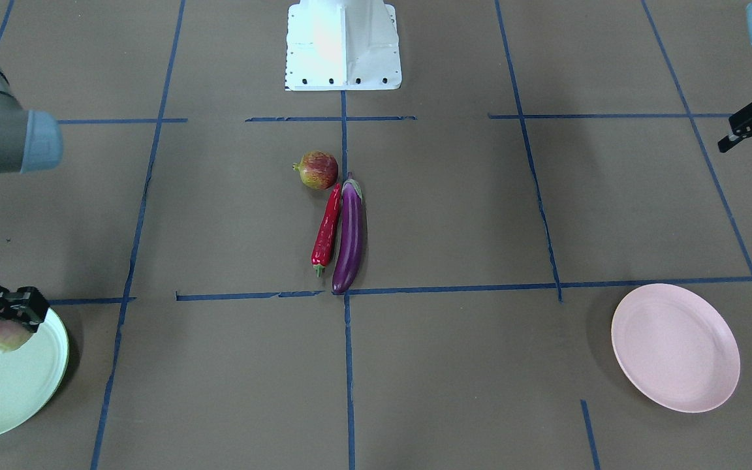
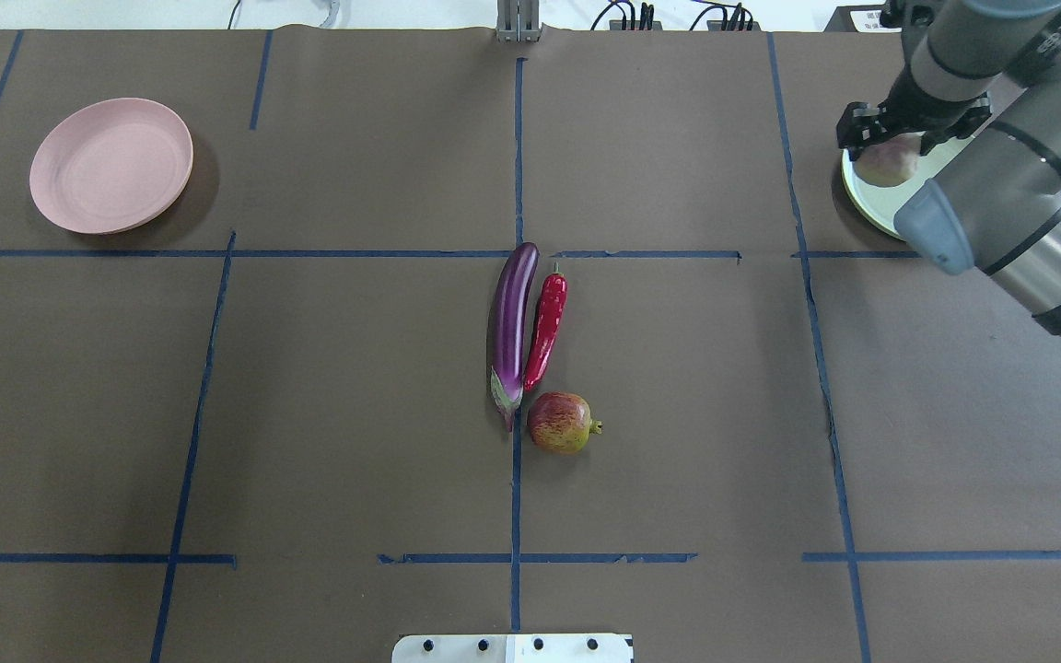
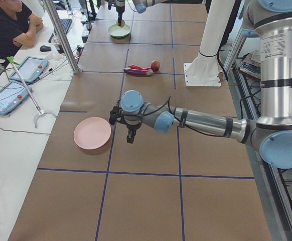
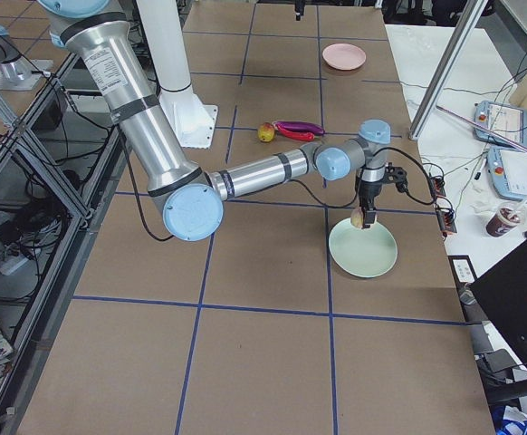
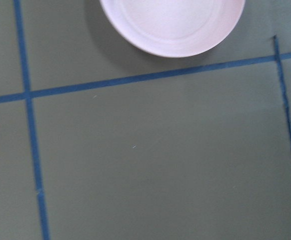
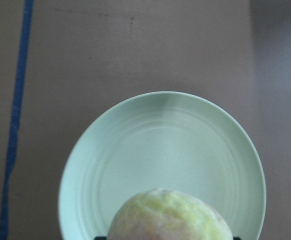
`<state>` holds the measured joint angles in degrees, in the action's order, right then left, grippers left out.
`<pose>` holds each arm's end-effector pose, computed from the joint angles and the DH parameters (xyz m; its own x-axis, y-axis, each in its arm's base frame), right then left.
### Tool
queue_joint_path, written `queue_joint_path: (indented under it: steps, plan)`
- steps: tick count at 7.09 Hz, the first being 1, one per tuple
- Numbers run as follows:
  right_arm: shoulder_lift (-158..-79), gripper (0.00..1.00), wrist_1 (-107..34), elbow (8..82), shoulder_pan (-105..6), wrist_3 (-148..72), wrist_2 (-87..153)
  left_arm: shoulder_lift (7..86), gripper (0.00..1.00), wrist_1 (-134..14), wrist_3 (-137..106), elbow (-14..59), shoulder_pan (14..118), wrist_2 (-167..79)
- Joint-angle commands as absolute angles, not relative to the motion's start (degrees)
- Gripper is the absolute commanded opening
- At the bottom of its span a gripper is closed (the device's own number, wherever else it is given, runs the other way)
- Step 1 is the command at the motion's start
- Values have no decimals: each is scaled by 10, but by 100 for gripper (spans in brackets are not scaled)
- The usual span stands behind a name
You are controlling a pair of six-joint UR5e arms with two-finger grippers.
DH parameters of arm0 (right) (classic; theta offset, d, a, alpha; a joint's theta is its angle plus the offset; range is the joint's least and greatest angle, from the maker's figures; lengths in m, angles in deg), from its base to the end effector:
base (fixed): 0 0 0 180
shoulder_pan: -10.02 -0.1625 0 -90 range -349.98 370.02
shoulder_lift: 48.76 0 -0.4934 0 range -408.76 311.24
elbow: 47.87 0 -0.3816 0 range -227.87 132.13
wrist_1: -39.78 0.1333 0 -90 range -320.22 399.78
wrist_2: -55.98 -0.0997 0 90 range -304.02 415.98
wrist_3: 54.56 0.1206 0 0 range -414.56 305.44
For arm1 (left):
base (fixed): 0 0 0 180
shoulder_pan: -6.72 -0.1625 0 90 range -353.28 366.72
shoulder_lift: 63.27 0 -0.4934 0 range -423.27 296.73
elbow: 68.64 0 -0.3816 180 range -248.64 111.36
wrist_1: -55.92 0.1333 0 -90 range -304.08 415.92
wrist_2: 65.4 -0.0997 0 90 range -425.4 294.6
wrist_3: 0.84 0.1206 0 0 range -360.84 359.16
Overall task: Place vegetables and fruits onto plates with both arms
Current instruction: 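Carry the peach to the green plate with the right gripper while the left moves out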
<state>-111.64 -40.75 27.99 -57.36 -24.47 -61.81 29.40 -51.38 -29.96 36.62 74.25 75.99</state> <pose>-0.2095 -0.7032 0.5765 0.8255 -0.0089 0.5643 -0.0675 0.9911 0.1144 0.1592 -0.4870 0.5418 0.5052 0.2049 -0.8383 -0.0760 0.9782 0.1933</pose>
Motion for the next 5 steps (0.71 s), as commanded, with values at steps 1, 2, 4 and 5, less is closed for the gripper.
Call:
queue_joint_path:
  steps: [1, 2, 4, 5]
  plan:
    - [-1117, 0, -372, 209, -613, -312, -649, 411, 100, -518, -447, 358, 630, 731]
    - [-1118, 1, -371, 201, -615, -316, -667, 450, 100, -517, -497, 355, 575, 683]
    - [-1116, 3, -360, 183, -605, -315, -686, 569, 100, -517, -560, 279, 480, 584]
    - [-1115, 18, -359, 183, -599, -314, -689, 616, 100, -521, -584, 240, 446, 548]
